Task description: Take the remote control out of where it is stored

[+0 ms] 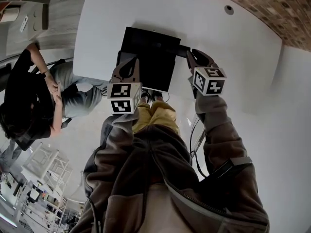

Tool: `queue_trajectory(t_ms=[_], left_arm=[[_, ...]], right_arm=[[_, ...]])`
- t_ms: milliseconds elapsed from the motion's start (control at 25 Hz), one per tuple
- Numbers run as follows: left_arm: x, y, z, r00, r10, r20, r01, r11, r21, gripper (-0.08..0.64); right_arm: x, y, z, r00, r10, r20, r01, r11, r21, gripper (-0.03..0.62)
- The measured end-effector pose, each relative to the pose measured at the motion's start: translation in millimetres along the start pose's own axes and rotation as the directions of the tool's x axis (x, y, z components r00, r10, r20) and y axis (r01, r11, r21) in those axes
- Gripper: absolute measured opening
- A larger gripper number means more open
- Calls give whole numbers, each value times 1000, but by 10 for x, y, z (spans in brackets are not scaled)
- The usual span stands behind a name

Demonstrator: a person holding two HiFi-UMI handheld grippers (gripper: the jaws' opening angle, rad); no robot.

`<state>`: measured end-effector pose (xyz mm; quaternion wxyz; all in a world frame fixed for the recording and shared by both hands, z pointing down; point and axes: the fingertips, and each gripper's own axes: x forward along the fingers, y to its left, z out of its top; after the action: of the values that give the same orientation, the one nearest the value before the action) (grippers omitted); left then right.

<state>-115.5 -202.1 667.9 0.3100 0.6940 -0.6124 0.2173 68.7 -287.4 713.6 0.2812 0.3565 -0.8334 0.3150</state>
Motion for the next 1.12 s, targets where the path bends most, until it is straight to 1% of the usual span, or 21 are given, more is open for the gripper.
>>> queue_trajectory(t_ms=[80, 160, 240, 320, 440, 600, 680, 720, 800, 1000, 1040, 1120], left_arm=[[42, 3, 20, 1000, -1, 0, 1, 1000, 0, 6], [56, 16, 21, 1000, 2, -7, -2, 1000, 2, 6], [61, 37, 19, 1000, 5, -14, -5, 1000, -1, 6], [75, 60, 30, 1000, 9, -15, -9, 1000, -6, 6], [77, 74, 42, 1000, 6, -17, -6, 1000, -5, 6], [95, 139, 66, 1000, 1, -13, -1, 1000, -18, 6], [90, 164, 71, 1000, 0, -10, 0, 1000, -25, 6], [78, 170, 79, 1000, -2, -8, 1, 1000, -27, 6], [39, 172, 120, 1000, -6, 0, 6, 1000, -26, 6], [-133, 156, 320, 999, -17, 44, 18, 1000, -14, 6], [-179, 147, 368, 998, -21, 57, 21, 1000, -11, 6], [-274, 127, 482, 996, -29, 88, 30, 1000, -1, 6]], right_arm=[[74, -55, -15, 1000, 16, -6, -15, 997, 74, 119], [145, -76, -55, 999, 44, -14, -41, 987, 153, 151], [217, -82, -91, 997, 79, -19, -72, 968, 240, 174], [293, -99, -111, 994, 112, -15, -100, 937, 335, 192], [383, -78, -170, 987, 160, -7, -140, 887, 440, 195], [485, -10, -169, 976, 218, 21, -196, 826, 529, 191], [485, 27, -139, 971, 234, 46, -220, 802, 555, 141], [468, 44, -120, 970, 235, 59, -227, 794, 564, 134], [403, 73, -62, 971, 225, 83, -232, 790, 567, 120], [108, 212, 179, 966, 213, 147, -259, 813, 522, 116], [17, 255, 248, 964, 209, 165, -265, 822, 504, 115], [-190, 349, 406, 962, 189, 199, -261, 854, 450, 115]])
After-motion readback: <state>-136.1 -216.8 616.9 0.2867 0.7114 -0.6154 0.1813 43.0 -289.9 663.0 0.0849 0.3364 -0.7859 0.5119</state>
